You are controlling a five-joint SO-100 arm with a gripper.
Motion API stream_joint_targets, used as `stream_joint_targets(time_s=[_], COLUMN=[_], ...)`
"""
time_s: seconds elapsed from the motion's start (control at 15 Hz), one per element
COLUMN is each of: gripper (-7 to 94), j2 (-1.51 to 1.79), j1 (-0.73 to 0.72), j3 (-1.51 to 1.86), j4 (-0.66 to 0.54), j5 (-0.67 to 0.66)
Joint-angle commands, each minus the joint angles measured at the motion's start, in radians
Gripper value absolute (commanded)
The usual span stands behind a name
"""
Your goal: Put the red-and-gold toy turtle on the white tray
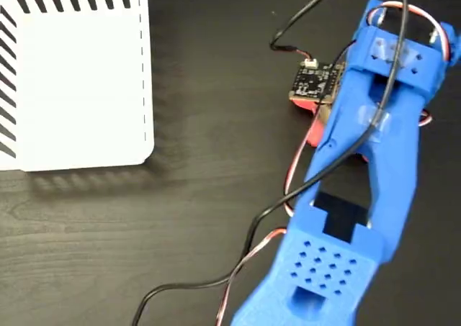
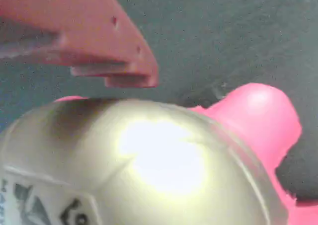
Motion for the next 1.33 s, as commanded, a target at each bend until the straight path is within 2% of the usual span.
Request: stream_joint_targets(time_s=[0.0,0.13,0.2,0.47,0.73,0.87,1.27], gripper=[36,7,0,0,0,0,0], j2=[0.037,0.037,0.037,0.080,0.301,0.391,0.497], j1=[0.009,0.011,0.011,0.018,0.015,-0.018,-0.117], j3=[-0.048,-0.048,-0.048,-0.049,-0.117,-0.146,-0.146], j4=[-0.003,-0.014,-0.014,-0.008,0.071,0.123,0.126], j5=[-0.009,0.009,0.014,0.015,0.025,0.026,0.098])
